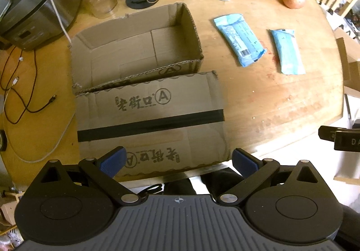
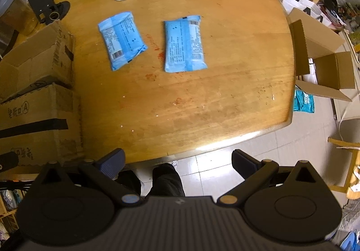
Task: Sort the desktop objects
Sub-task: 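Lower the open right gripper over the larger blue packet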
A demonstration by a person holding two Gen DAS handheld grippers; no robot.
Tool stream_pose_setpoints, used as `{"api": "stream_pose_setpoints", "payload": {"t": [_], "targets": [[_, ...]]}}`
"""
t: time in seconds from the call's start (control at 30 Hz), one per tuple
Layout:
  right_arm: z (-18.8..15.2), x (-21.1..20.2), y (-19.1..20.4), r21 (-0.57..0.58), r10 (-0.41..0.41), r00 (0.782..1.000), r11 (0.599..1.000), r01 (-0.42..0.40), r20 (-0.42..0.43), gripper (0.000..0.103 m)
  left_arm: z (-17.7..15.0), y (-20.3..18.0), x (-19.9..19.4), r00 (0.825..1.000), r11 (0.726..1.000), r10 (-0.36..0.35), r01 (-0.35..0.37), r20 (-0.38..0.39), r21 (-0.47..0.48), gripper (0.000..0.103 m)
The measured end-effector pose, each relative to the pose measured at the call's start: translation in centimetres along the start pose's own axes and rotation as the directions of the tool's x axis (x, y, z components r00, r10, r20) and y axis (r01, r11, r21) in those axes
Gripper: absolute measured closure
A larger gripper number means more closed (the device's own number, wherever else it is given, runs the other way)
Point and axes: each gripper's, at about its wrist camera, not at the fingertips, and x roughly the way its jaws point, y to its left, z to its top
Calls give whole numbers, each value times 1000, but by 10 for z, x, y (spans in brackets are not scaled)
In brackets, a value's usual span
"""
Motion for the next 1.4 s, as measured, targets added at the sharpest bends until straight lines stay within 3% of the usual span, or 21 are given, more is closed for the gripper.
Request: {"api": "stream_pose_setpoints", "payload": {"t": [1.4], "targets": [[48, 17, -5, 4, -15, 1000, 1000, 15, 0, 0, 3, 2, 1, 1000, 1000, -6, 6, -21, -7, 0]]}}
